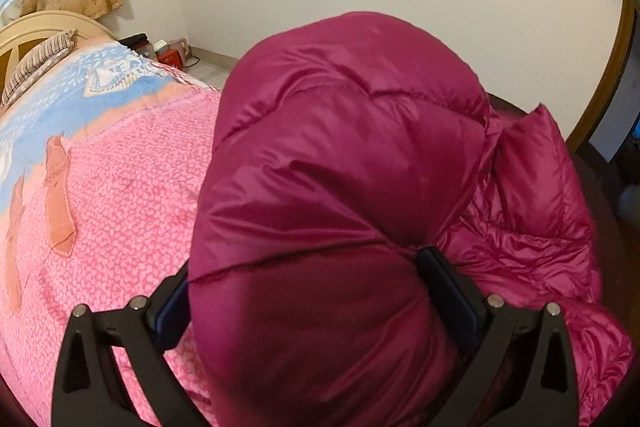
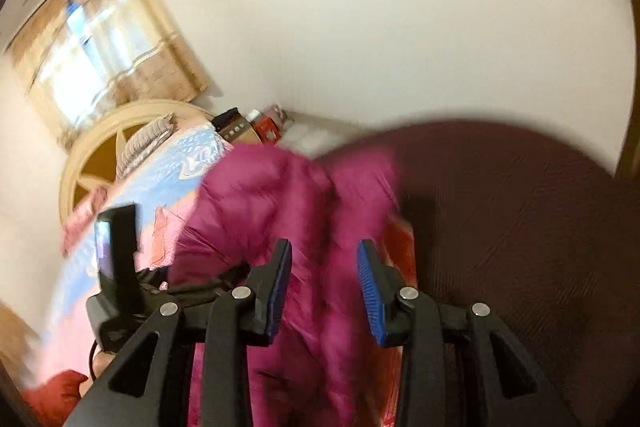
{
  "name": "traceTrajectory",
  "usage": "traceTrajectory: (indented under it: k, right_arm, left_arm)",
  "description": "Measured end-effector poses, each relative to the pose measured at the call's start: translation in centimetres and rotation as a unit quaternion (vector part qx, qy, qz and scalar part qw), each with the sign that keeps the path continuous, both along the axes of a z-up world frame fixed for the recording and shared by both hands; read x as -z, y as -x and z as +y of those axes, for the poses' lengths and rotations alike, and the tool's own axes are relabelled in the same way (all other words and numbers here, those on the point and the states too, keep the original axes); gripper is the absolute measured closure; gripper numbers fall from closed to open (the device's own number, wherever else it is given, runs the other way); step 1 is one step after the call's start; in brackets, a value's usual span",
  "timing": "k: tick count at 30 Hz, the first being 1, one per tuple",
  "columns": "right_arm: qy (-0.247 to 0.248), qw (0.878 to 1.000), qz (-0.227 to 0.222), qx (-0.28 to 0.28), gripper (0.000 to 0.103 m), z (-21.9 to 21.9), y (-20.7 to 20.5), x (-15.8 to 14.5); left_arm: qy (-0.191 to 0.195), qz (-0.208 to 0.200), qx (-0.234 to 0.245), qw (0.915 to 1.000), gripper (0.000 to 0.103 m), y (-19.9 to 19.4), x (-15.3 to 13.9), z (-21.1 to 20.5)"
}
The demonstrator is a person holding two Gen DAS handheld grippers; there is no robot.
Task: Fold large clothes
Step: 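Carry the jacket bundle with both tools over to the dark chair seat, then lower the jacket onto the red plaid cloth and open both tools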
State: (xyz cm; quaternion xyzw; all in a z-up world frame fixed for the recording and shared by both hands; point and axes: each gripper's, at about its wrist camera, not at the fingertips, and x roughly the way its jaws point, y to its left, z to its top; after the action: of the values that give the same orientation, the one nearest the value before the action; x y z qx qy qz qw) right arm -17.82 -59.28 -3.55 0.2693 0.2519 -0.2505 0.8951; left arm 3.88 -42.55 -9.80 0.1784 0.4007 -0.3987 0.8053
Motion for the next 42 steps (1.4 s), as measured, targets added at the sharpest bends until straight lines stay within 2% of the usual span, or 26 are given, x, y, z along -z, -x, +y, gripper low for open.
traceTrajectory:
  k: [2,5,7,12,17,21,25,29,32,37,40,42]
  right_arm:
    - [0.033,0.999,0.009,-0.031,0.069,1.0,-1.8,-2.0]
    - [0.045,0.996,0.032,-0.065,0.071,1.5,-5.1,-2.4]
    - [0.029,0.996,0.067,-0.055,0.071,1.1,-7.7,-0.8]
    - [-0.023,0.993,0.115,-0.017,0.071,-1.1,-8.4,3.9]
    - [-0.055,0.993,0.106,0.006,0.071,-1.9,-7.7,6.6]
    - [-0.02,0.994,0.108,0.026,0.072,-1.2,-7.4,7.7]
    - [-0.024,0.994,0.096,0.047,0.072,-1.1,-6.2,8.3]
    - [-0.007,0.993,0.099,0.061,0.073,-0.4,-5.8,8.4]
    - [0.018,0.991,0.119,0.065,0.073,1.2,-7.2,7.8]
    - [0.05,0.987,0.144,0.059,0.07,3.4,-8.3,7.1]
    - [0.056,0.984,0.154,0.065,0.063,4.7,-7.5,6.3]
    - [0.067,0.981,0.161,0.084,0.047,6.3,-6.4,5.7]
  left_arm:
    - [-0.001,-0.009,0.0,1.0,0.0,0.7,-0.5,0.4]
    - [-0.005,-0.022,0.006,0.9997,0.0,0.3,-1.1,0.4]
    - [-0.005,-0.026,0.007,0.9996,0.0,0.9,-1.7,1.0]
    - [-0.005,-0.047,0.013,0.9988,0.0,2.3,-2.3,1.7]
    - [-0.003,-0.042,0.015,0.999,0.0,1.9,-1.6,0.9]
    - [-0.008,-0.048,0.014,0.9987,0.0,2.0,-1.2,0.5]
    - [-0.011,-0.041,0.013,0.999,0.0,1.3,-0.5,0.0]
    - [-0.018,-0.042,0.014,0.9988,0.0,1.7,-0.6,0.2]
    - [-0.023,-0.055,0.019,0.998,0.0,2.7,-1.3,1.4]
    - [-0.003,-0.048,0.023,0.9986,0.0,4.5,-3.4,5.5]
    - [-0.004,-0.071,0.024,0.9972,0.0,5.9,-4.3,7.3]
    - [-0.008,-0.076,0.024,0.9967,0.0,6.3,-4.2,8.0]
